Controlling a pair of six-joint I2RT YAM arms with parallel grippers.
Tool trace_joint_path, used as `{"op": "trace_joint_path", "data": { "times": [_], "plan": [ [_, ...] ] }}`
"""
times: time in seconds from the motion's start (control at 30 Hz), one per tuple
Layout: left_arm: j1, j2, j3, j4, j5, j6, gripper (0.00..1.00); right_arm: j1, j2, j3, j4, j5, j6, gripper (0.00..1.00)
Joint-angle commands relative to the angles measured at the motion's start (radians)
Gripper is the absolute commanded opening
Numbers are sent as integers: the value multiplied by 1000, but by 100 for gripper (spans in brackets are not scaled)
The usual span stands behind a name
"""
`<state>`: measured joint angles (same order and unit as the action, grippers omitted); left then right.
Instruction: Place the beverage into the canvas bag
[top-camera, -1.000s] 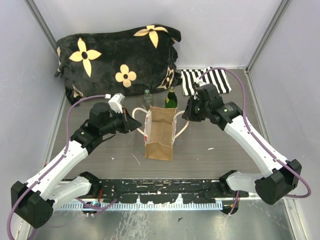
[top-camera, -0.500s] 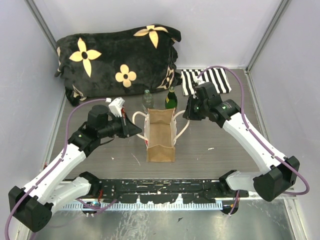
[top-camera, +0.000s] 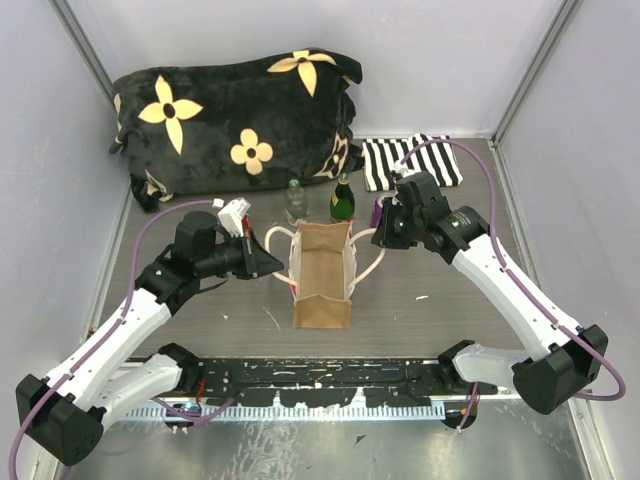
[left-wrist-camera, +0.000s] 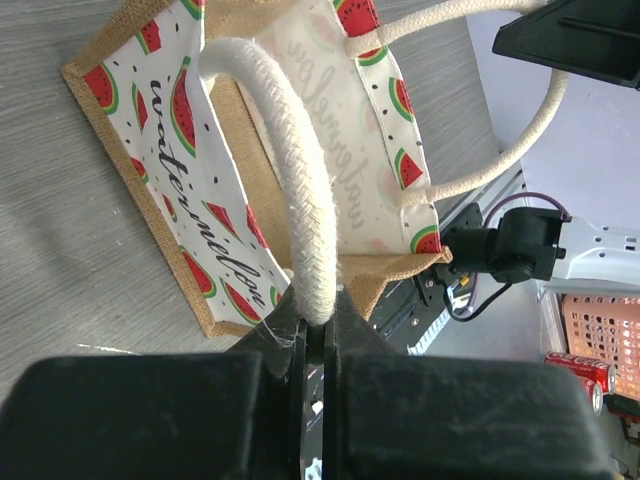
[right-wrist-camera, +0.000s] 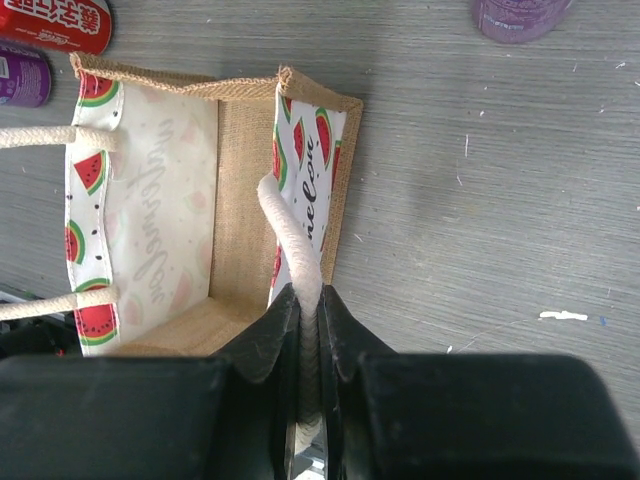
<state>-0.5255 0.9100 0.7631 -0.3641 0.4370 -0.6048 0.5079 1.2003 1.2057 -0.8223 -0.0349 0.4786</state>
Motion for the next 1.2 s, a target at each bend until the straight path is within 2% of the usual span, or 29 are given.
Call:
{"op": "trace_joint_path", "data": {
  "times": [0.0,0.5,0.57,0.6,0.63,0.7,0.8,0.83,0.9,1.17],
  "plan": [
    [-3,-20,-5,-12,40,-9,0,6,-31,3,12,3,18,9],
    [-2,-62,-10,-79,92,10,0,18,-1,39,7,-7,12,8],
    [-2,-61,-10,-79,84,16,3,18,1,38,8,-6,12,13],
    [-3,-61,-10,-78,74,20,13,18,3,39,13,-7,11,19],
    [-2,-59,-8,-78,64,29,27,18,6,42,19,-8,10,25],
    [-2,-55,10,-81,34,47,60,20,9,51,37,-10,12,37],
    [-2,-49,48,-86,-5,84,95,18,-2,65,72,-11,-3,54],
    [-1,-48,61,-87,-18,94,100,20,-11,67,90,-6,-7,59],
    [1,-46,81,-87,-31,115,98,19,-31,72,123,12,-12,66],
    [40,-69,122,-148,-106,206,98,18,-40,164,218,115,-69,83]
  ]
}}
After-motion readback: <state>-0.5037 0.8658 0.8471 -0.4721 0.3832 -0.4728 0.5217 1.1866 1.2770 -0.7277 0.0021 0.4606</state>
